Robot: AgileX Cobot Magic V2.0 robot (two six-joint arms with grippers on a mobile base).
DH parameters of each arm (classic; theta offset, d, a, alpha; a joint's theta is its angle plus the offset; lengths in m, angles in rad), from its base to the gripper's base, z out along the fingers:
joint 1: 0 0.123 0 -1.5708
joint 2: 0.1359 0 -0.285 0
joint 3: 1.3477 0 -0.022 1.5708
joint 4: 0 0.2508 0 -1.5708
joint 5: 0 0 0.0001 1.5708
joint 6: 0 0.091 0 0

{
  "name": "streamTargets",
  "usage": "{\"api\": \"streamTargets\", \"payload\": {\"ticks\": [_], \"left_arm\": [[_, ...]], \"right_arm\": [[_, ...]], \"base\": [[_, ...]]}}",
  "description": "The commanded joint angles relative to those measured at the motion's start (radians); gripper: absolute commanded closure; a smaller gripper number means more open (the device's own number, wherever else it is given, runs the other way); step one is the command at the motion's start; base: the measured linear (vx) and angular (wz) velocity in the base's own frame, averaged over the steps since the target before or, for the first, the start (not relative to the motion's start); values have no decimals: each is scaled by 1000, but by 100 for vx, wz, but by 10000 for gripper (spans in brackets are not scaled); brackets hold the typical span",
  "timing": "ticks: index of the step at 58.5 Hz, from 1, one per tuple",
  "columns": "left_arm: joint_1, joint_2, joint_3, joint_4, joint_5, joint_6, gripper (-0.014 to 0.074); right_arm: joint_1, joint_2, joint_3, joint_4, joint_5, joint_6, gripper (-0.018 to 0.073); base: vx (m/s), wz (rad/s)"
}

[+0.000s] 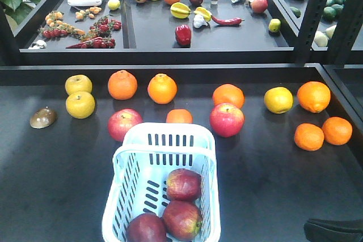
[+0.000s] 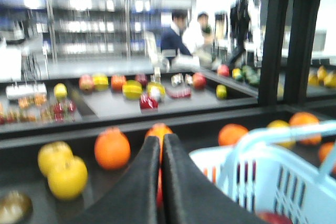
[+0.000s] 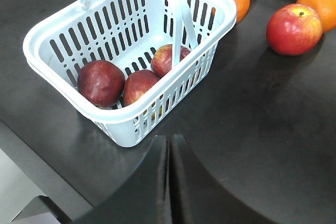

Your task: Pick three apples into basket with both arms

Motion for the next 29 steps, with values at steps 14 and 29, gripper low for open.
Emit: {"api": "streamTargets", "payload": {"ticks": [14, 29], "left_arm": [[225, -50, -16, -71, -13, 23, 602], [292, -50, -16, 24, 82, -160, 602]], "right_arm": [[0, 3, -27, -8, -60, -5, 564], [0, 3, -27, -8, -60, -5, 564]], "base": [[0, 0], [0, 0]]}}
